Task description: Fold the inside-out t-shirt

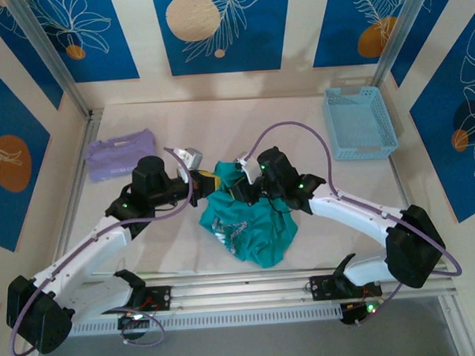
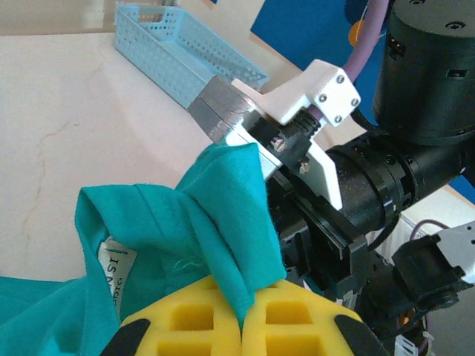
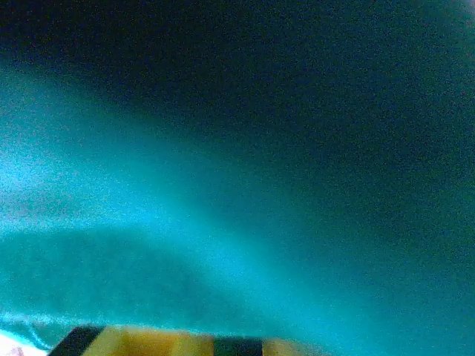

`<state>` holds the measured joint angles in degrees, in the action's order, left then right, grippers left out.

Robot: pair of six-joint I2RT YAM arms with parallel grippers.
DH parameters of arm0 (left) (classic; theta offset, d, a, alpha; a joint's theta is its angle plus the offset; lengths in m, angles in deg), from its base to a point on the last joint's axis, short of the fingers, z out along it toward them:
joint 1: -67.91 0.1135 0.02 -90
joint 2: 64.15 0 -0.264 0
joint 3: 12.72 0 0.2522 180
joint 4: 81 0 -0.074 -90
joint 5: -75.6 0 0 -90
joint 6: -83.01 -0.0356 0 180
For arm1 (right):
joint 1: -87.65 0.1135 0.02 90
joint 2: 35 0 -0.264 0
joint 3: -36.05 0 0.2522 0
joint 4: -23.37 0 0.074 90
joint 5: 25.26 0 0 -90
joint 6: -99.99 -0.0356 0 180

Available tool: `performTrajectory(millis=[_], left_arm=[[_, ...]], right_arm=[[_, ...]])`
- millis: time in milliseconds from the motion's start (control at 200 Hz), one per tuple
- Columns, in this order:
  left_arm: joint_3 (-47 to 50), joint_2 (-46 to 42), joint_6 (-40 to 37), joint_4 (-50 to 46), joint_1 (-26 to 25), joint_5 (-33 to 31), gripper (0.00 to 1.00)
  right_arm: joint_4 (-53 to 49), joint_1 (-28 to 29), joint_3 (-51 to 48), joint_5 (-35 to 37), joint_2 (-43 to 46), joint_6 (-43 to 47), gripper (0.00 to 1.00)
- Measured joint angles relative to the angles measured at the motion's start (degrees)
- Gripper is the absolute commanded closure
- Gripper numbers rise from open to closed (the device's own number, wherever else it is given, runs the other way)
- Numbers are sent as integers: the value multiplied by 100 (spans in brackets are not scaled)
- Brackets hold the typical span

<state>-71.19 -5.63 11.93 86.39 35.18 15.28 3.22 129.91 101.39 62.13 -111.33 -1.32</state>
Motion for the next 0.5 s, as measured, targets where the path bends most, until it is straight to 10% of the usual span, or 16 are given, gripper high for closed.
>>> performTrajectory(millis=[500], left_arm=[[-2, 46, -72, -503, -2, -1440, 100]], right_arm=[[-98, -640, 2, -1788, 1200, -315, 100]])
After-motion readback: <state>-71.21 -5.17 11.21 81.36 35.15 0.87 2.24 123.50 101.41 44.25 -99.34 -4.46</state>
